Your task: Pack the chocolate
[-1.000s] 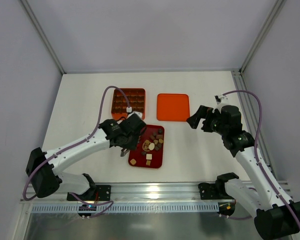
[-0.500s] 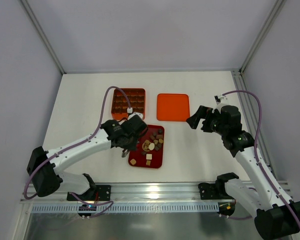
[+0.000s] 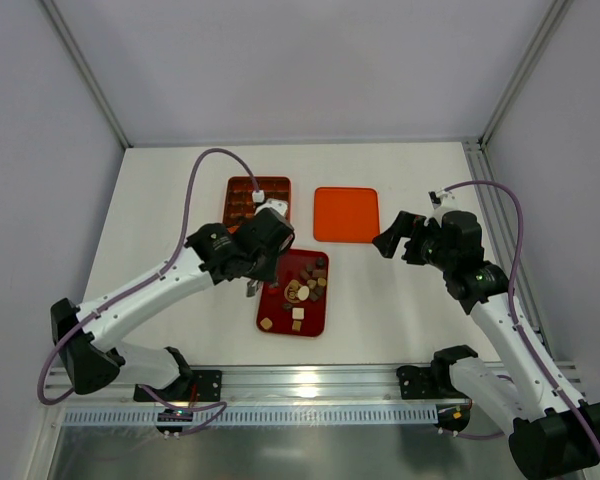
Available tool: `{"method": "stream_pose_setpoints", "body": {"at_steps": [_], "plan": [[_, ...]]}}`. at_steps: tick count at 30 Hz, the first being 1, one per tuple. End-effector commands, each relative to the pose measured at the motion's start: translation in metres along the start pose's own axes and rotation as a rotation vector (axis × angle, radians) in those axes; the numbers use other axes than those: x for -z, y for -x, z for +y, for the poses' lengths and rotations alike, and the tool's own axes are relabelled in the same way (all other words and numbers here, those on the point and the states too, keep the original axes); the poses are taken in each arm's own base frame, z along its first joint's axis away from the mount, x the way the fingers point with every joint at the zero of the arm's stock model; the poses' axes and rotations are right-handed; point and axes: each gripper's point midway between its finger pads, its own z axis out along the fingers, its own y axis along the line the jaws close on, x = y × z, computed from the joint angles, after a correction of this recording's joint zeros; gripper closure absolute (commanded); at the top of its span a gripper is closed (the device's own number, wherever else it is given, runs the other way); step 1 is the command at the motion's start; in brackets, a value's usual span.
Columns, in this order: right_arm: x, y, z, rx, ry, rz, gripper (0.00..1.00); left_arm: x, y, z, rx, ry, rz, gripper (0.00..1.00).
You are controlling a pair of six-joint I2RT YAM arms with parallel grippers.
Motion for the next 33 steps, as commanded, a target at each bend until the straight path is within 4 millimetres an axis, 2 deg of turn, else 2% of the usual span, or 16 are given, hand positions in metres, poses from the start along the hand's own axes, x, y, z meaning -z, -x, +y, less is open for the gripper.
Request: {"method": "stream_pose_setpoints", "body": {"at_steps": [1, 6, 7, 8, 10, 12, 17, 19, 21, 26, 33], "plan": [[0.003, 0.012, 0.007, 0.013, 0.018, -0.047, 0.0, 0.018, 0.031, 0.012, 0.014, 0.033, -0.086, 0.82], [0.003, 0.013, 0.008, 0.014, 0.022, -0.044, 0.0, 0.018, 0.067, 0.027, 0.034, 0.059, -0.144, 0.81], [0.002, 0.014, 0.009, 0.014, 0.023, -0.043, 0.0, 0.015, 0.076, 0.038, 0.057, 0.086, -0.152, 0.81], [0.002, 0.014, 0.009, 0.016, 0.024, -0.043, 0.0, 0.018, 0.088, 0.041, 0.071, 0.088, -0.176, 0.81], [0.001, 0.014, 0.01, 0.019, 0.027, -0.038, 0.0, 0.011, 0.099, 0.05, 0.076, 0.104, -0.178, 0.81], [0.001, 0.014, 0.01, 0.017, 0.027, -0.035, 0.0, 0.004, 0.115, 0.067, 0.11, 0.127, -0.191, 0.81], [0.002, 0.016, 0.011, 0.021, 0.029, -0.035, 0.0, -0.024, 0.141, 0.099, 0.158, 0.183, -0.187, 0.8], [0.002, 0.016, 0.011, 0.022, 0.028, -0.033, 0.0, -0.04, 0.146, 0.105, 0.154, 0.199, -0.169, 0.8], [0.003, 0.015, 0.011, 0.027, 0.028, -0.029, 0.0, -0.046, 0.155, 0.114, 0.178, 0.21, -0.18, 0.8], [0.004, 0.011, 0.009, 0.031, 0.022, -0.024, 0.0, -0.074, 0.16, 0.132, 0.187, 0.246, -0.138, 0.8], [0.004, 0.012, 0.01, 0.032, 0.028, -0.024, 0.0, -0.095, 0.169, 0.147, 0.19, 0.27, -0.12, 0.8]]}}
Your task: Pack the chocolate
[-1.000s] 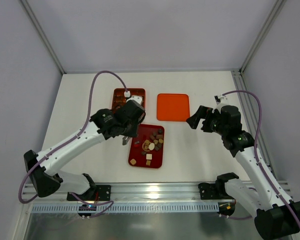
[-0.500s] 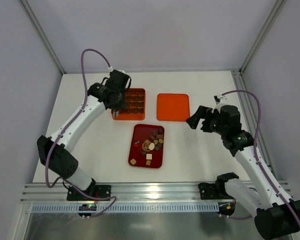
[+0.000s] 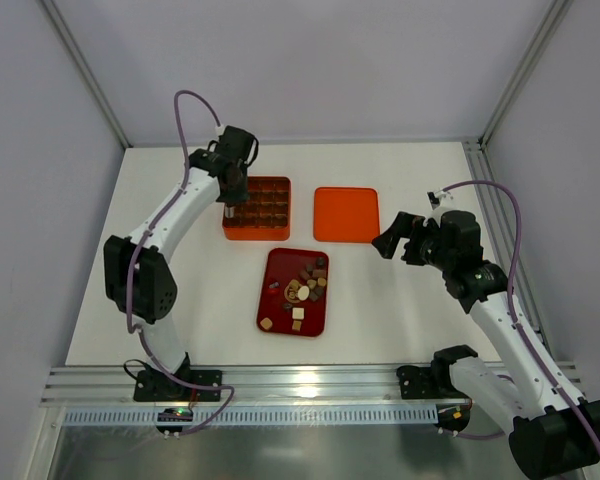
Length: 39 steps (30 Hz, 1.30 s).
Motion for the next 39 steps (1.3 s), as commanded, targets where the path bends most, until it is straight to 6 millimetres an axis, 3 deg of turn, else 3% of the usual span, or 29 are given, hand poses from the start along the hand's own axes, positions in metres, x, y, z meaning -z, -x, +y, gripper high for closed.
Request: {"method": "stream_pose_setpoints", "body": {"at_steps": [1, 9, 18, 28, 36, 39], "plan": [[0.005, 0.015, 0.011, 0.029, 0.032, -0.037, 0.0, 0.004, 0.035, 0.0, 0.019, -0.023, -0.095, 0.8], [0.003, 0.015, 0.011, 0.028, 0.032, -0.034, 0.0, -0.015, 0.033, 0.0, 0.014, -0.009, -0.06, 0.8], [0.001, 0.014, 0.011, 0.026, 0.035, -0.029, 0.0, -0.022, 0.027, 0.003, 0.006, 0.009, -0.039, 0.75], [0.001, 0.014, 0.012, 0.024, 0.038, -0.029, 0.0, -0.012, 0.035, 0.004, 0.005, 0.003, -0.06, 0.64], [0.002, 0.015, 0.013, 0.024, 0.042, -0.03, 0.0, 0.0, 0.039, 0.006, 0.006, 0.0, -0.075, 0.63], [0.002, 0.016, 0.014, 0.024, 0.042, -0.035, 0.0, 0.013, 0.04, 0.004, 0.018, -0.032, -0.088, 0.63]]}}
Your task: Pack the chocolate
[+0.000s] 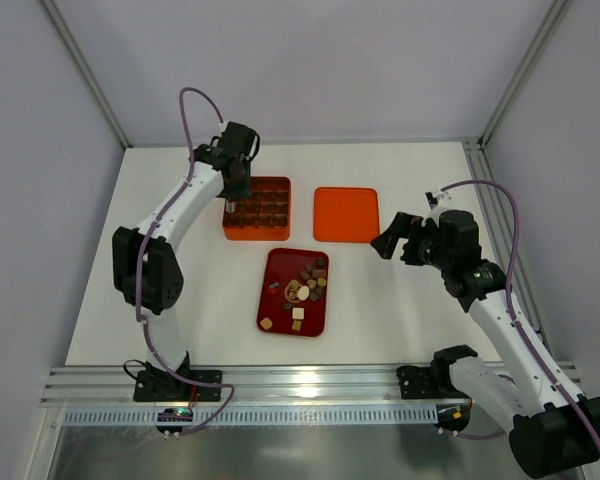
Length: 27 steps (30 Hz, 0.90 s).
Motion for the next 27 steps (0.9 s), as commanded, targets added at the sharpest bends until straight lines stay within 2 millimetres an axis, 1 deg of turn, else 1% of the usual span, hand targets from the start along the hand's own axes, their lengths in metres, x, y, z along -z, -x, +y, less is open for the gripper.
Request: {"method": "stream_pose_setpoints", "body": {"at_steps": [1, 4, 5, 6, 7, 8, 9, 11, 12, 13, 14, 15, 17, 18, 19, 20, 21, 22, 23, 24, 25, 26, 27], "plan": [[0.004, 0.018, 0.014, 0.024, 0.041, -0.046, 0.0, 0.042, 0.027, 0.004, 0.028, -0.045, -0.103, 0.63], [0.004, 0.019, 0.015, 0.025, 0.042, -0.047, 0.0, 0.062, 0.023, -0.002, 0.012, -0.068, -0.119, 0.63], [0.004, 0.019, 0.015, 0.026, 0.043, -0.046, 0.0, 0.065, 0.015, -0.009, -0.009, -0.077, -0.112, 0.63], [0.005, 0.019, 0.016, 0.024, 0.043, -0.046, 0.0, 0.076, 0.014, -0.011, -0.013, -0.082, -0.128, 0.63], [0.005, 0.019, 0.016, 0.025, 0.042, -0.048, 0.0, 0.081, 0.006, -0.02, -0.035, -0.097, -0.126, 0.63], [0.005, 0.018, 0.015, 0.026, 0.039, -0.045, 0.0, 0.082, -0.004, -0.024, -0.051, -0.102, -0.111, 0.63], [0.006, 0.018, 0.015, 0.026, 0.037, -0.048, 0.0, 0.092, -0.009, -0.027, -0.051, -0.115, -0.12, 0.63], [0.006, 0.017, 0.013, 0.027, 0.031, -0.047, 0.0, 0.099, -0.021, -0.034, -0.059, -0.13, -0.113, 0.63], [0.007, 0.017, 0.013, 0.026, 0.03, -0.046, 0.0, 0.1, -0.035, -0.042, -0.083, -0.141, -0.09, 0.63], [0.007, 0.017, 0.013, 0.03, 0.029, -0.046, 0.0, 0.109, -0.041, -0.045, -0.079, -0.16, -0.092, 0.63], [0.008, 0.016, 0.012, 0.03, 0.022, -0.043, 0.0, 0.113, -0.048, -0.049, -0.089, -0.17, -0.087, 0.63], [0.008, 0.016, 0.011, 0.032, 0.019, -0.044, 0.0, 0.12, -0.058, -0.061, -0.114, -0.196, -0.086, 0.63], [0.01, 0.016, 0.01, 0.034, 0.014, -0.048, 0.0, 0.128, -0.076, -0.065, -0.12, -0.217, -0.073, 0.63], [0.01, 0.014, 0.009, 0.032, 0.012, -0.044, 0.0, 0.135, -0.086, -0.073, -0.14, -0.24, -0.066, 0.63], [0.01, 0.013, 0.009, 0.033, 0.013, -0.046, 0.0, 0.134, -0.099, -0.073, -0.138, -0.244, -0.043, 0.63], [0.011, 0.013, 0.009, 0.031, 0.012, -0.048, 0.0, 0.143, -0.103, -0.075, -0.133, -0.267, -0.053, 0.63], [0.01, 0.012, 0.008, 0.029, 0.009, -0.048, 0.0, 0.146, -0.11, -0.076, -0.136, -0.272, -0.048, 0.63], [0.01, 0.01, 0.007, 0.029, 0.008, -0.043, 0.0, 0.149, -0.123, -0.08, -0.153, -0.285, -0.036, 0.63], [0.01, 0.01, 0.007, 0.024, 0.008, -0.045, 0.0, 0.157, -0.126, -0.079, -0.135, -0.302, -0.044, 0.63], [0.01, 0.009, 0.007, 0.025, 0.009, -0.044, 0.0, 0.159, -0.131, -0.08, -0.136, -0.309, -0.042, 0.63], [0.01, 0.009, 0.007, 0.022, 0.01, -0.045, 0.0, 0.164, -0.139, -0.084, -0.152, -0.327, -0.041, 0.63], [0.01, 0.009, 0.007, 0.02, 0.009, -0.044, 0.0, 0.163, -0.148, -0.083, -0.154, -0.323, -0.022, 0.63], [0.01, 0.008, 0.007, 0.02, 0.01, -0.042, 0.0, 0.168, -0.152, -0.084, -0.155, -0.339, -0.024, 0.63]]}}
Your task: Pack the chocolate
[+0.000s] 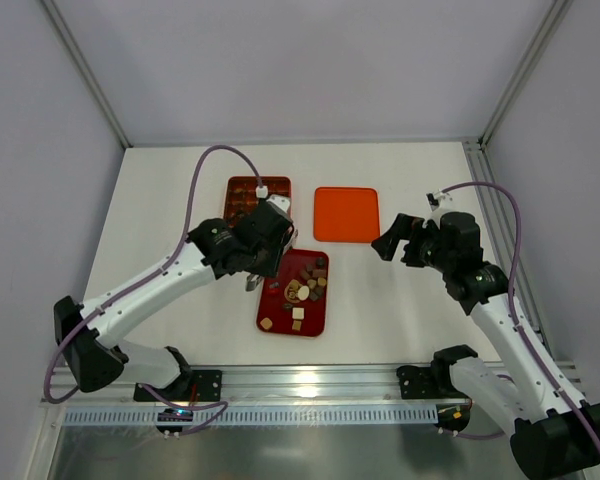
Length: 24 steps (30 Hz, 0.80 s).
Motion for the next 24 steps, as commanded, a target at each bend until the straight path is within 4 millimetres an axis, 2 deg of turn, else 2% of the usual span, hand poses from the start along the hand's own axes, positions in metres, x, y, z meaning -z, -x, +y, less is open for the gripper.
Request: {"method": "stream_pose_setpoints", "body": {"at_steps": [1, 5, 9, 24], "plan": [[0.004, 0.009, 0.005, 0.014, 0.012, -0.036, 0.0, 0.017, -0.009, -0.008, 0.049, -0.042, -0.029, 0.62], [0.006, 0.01, 0.007, 0.013, 0.016, -0.045, 0.0, 0.014, -0.036, -0.018, 0.015, -0.059, 0.018, 0.62], [0.005, 0.007, 0.005, 0.012, 0.005, -0.042, 0.0, 0.008, -0.052, -0.02, 0.004, -0.053, 0.041, 0.6], [0.006, 0.001, 0.003, 0.008, 0.004, -0.033, 0.0, -0.008, -0.078, -0.035, -0.061, -0.056, 0.098, 0.59]]}}
